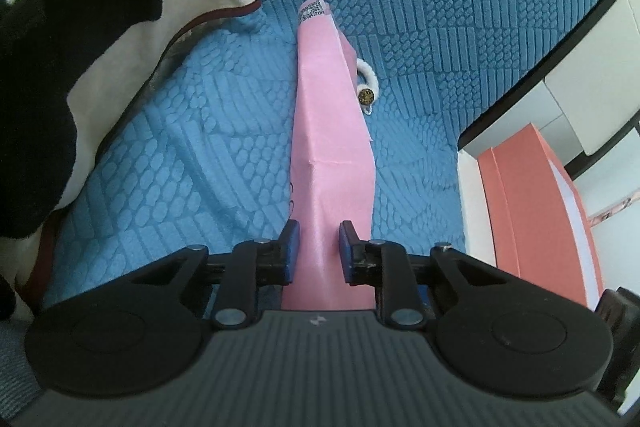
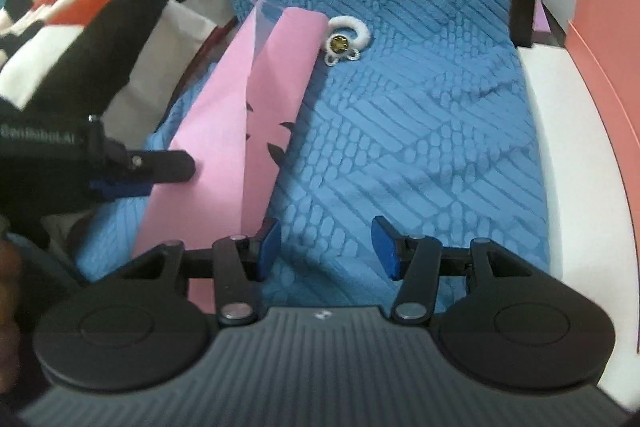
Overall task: Fold shopping bag
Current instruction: 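Grasp the pink bag's end with the left gripper while the right tool approaches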
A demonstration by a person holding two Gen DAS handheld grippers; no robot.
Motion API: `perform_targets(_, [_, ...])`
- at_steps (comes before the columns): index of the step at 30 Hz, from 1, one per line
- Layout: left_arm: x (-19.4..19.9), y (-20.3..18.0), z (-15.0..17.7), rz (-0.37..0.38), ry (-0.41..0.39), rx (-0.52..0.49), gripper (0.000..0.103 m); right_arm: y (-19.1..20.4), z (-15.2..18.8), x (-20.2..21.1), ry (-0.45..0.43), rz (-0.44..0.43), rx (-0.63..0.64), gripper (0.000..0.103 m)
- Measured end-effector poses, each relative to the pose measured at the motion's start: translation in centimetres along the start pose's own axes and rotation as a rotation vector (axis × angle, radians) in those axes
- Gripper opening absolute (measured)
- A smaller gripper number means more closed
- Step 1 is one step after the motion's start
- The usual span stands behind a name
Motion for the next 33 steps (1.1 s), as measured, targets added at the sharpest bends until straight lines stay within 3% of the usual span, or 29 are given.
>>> perform_targets(11, [-0.3, 0.5, -0.4, 0.032, 0.026, 0.056, 0.024, 0.7, -0.7, 1.9, -0.124, -0.199, -0.078, 0.054])
perform_targets(18, [-0.5, 0.6, -0.5, 0.035, 0.03, 0.058, 0.025, 2.3, -1.1, 1.7, -0.122, -0.286, -0.056, 0.054])
perform_targets(24, [-0.6, 0.7, -0.6, 0.02, 0.024, 0.058, 0.025, 0.9, -0.6, 1.3, -0.108, -0.406, -0.24, 0.053])
perform_targets(29, [-0.5, 0.9, -0.6, 0.03, 0.026, 0.07, 0.023, 0.2, -0.5, 1.3, -0.114, -0.47, -0.332, 0.034])
perform_targets(31, [-0.5, 0.8, -0.6, 0.035, 0.031, 0.068, 0.018, 0.2, -0.3, 1.7, -0.116, -0.501, -0.354, 0.032])
perform_targets(33, [-0.5, 0.7, -0.5, 0.038, 0.032, 0.067, 0.011, 0.4, -0.4, 2.4, -0.125, -0.461, -0.32, 0.032])
Point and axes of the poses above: each gripper's, at about its wrist camera, not at the fingertips, and x roughly against the way its jaws point, y to its left, z to its underside, the point moved 2 cm from there along -x, roughly the way its jaws point, and after that the axes turned 13 degrees about x, right-handed, at the moved point
